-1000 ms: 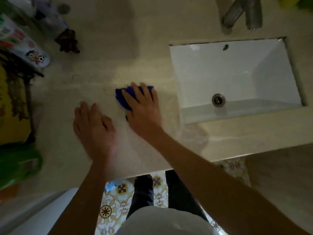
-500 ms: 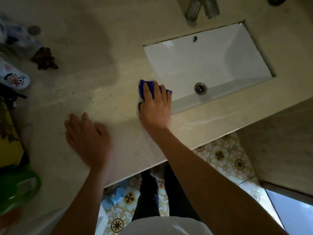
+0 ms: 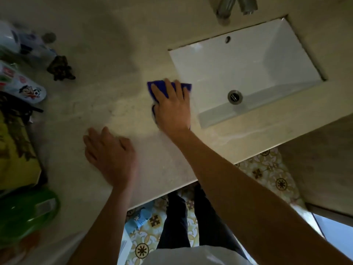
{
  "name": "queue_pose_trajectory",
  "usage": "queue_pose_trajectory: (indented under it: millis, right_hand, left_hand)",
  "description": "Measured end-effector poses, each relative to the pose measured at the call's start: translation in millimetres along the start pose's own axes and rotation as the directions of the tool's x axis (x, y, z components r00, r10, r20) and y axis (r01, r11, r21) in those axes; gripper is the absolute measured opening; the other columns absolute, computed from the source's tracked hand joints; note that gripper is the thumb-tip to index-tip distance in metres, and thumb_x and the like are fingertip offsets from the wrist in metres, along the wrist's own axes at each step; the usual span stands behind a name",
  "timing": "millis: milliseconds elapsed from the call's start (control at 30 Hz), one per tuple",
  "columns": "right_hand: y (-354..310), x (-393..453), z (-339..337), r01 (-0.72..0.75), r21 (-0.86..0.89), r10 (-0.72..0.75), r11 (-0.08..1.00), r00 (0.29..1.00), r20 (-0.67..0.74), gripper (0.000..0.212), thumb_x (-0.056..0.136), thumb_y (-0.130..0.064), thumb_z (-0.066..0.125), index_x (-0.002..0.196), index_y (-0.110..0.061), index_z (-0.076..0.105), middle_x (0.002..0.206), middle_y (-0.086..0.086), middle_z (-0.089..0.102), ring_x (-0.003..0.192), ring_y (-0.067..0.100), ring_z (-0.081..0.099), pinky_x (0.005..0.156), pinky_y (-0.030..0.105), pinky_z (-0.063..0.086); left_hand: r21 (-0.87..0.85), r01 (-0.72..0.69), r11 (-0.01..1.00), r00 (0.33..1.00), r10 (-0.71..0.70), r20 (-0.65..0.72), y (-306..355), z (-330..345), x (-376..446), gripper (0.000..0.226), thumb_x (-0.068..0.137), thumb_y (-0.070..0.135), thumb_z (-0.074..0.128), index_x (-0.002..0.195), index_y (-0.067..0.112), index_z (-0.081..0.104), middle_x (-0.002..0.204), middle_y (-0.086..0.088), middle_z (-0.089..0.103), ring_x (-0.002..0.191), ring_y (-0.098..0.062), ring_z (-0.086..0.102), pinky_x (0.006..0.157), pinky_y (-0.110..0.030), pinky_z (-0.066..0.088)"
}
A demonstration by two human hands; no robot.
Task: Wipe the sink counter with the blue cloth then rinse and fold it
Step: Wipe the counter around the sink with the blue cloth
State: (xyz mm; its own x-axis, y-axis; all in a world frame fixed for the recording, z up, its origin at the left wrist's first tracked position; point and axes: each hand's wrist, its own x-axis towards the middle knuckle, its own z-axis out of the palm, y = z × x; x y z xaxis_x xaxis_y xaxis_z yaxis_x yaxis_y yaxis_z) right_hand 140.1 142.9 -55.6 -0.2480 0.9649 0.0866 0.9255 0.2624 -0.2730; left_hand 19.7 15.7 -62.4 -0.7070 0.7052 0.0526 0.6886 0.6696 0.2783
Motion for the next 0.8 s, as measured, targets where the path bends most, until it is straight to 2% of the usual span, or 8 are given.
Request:
queue_pose_trajectory:
  millis: [167, 300, 433, 533, 600, 667, 733, 800]
  right_hand:
    - [-35.3, -142.7, -4.4, 0.141, 0.148, -0.153, 0.979, 0.986, 0.067, 0.045, 0.097, -0.043, 0.051, 0.139, -0.028, 0.058, 0.152, 0.011, 0.049, 0.144, 0.038, 0.036, 0.120, 0.056, 0.022]
    - [34.9, -174.4, -22.2, 0.271, 0.077, -0.278, 0.959, 0.957, 0.084, 0.046, 0.096, -0.047, 0.056, 0.138, -0.027, 0.059, 0.149, 0.008, 0.053, 0.141, 0.036, 0.043, 0.117, 0.055, 0.030]
    - [103.2, -124.7, -37.9, 0.046, -0.056, -0.048, 0.997, 0.999, -0.021, 0.043, 0.098, -0.036, 0.052, 0.136, -0.017, 0.061, 0.146, 0.012, 0.055, 0.139, 0.038, 0.044, 0.114, 0.055, 0.033]
    - [66.0, -120.5, -30.3, -0.191, -0.031, 0.189, 0.981, 0.980, -0.059, 0.046, 0.096, -0.033, 0.049, 0.140, -0.019, 0.055, 0.150, 0.012, 0.050, 0.141, 0.038, 0.039, 0.116, 0.055, 0.029]
    - [26.2, -139.4, -22.9, -0.096, 0.033, 0.097, 0.995, 0.995, -0.035, 0.045, 0.096, -0.037, 0.051, 0.139, -0.024, 0.056, 0.151, 0.011, 0.049, 0.141, 0.038, 0.039, 0.115, 0.056, 0.029]
    - [6.7, -163.0, -16.0, 0.133, 0.094, -0.134, 0.987, 0.991, 0.010, 0.043, 0.097, -0.040, 0.053, 0.137, -0.027, 0.059, 0.151, 0.009, 0.050, 0.143, 0.038, 0.038, 0.117, 0.056, 0.027]
    - [32.6, -168.7, -17.1, 0.300, 0.121, -0.304, 0.946, 0.953, 0.011, 0.041, 0.096, -0.038, 0.057, 0.135, -0.026, 0.063, 0.150, 0.008, 0.052, 0.144, 0.036, 0.040, 0.118, 0.054, 0.028]
    - [83.6, -158.4, -28.7, 0.277, 0.090, -0.279, 0.957, 0.960, 0.002, 0.040, 0.095, -0.034, 0.059, 0.133, -0.023, 0.065, 0.149, 0.008, 0.054, 0.143, 0.035, 0.042, 0.118, 0.052, 0.029]
  left_hand:
    - [-0.052, -0.026, 0.998, 1.000, 0.025, -0.015, -6.6, 2.0, -1.2, 0.051, 0.087, 0.026, 0.045, 0.137, 0.015, 0.046, 0.154, -0.019, 0.035, 0.146, -0.035, 0.025, 0.115, -0.049, 0.021]
    - [-0.069, -0.032, 0.997, 0.999, 0.031, -0.012, -6.2, 0.9, -2.8, 0.051, 0.088, 0.028, 0.046, 0.138, 0.018, 0.046, 0.157, -0.018, 0.031, 0.147, -0.034, 0.022, 0.117, -0.049, 0.017]
    - [-0.054, 0.005, 0.999, 1.000, -0.005, -0.014, 2.0, -2.3, -3.1, 0.053, 0.083, 0.028, 0.042, 0.136, 0.022, 0.049, 0.156, -0.015, 0.033, 0.147, -0.032, 0.024, 0.117, -0.047, 0.019]
    - [-0.051, 0.012, 0.999, 1.000, -0.013, -0.017, 2.2, -1.9, -1.4, 0.052, 0.083, 0.028, 0.042, 0.134, 0.022, 0.050, 0.154, -0.016, 0.035, 0.146, -0.032, 0.026, 0.116, -0.046, 0.021]
    - [-0.035, -0.014, 0.999, 0.999, 0.013, -0.034, -2.3, 1.3, -3.9, 0.050, 0.084, 0.029, 0.042, 0.134, 0.022, 0.049, 0.154, -0.017, 0.035, 0.145, -0.034, 0.026, 0.115, -0.046, 0.021]
    - [-0.019, -0.049, 0.999, 0.998, 0.048, -0.050, -7.1, 4.1, -5.2, 0.048, 0.087, 0.027, 0.041, 0.134, 0.020, 0.048, 0.154, -0.019, 0.034, 0.145, -0.037, 0.026, 0.114, -0.047, 0.021]
    - [-0.036, -0.066, 0.997, 0.996, 0.064, -0.055, -5.7, 3.7, -3.0, 0.046, 0.088, 0.025, 0.040, 0.134, 0.020, 0.047, 0.153, -0.020, 0.035, 0.144, -0.038, 0.027, 0.113, -0.050, 0.023]
    - [-0.021, -0.053, 0.998, 0.995, 0.051, -0.082, -1.1, -0.2, -8.2, 0.046, 0.087, 0.024, 0.039, 0.133, 0.021, 0.047, 0.153, -0.020, 0.034, 0.142, -0.039, 0.028, 0.112, -0.053, 0.025]
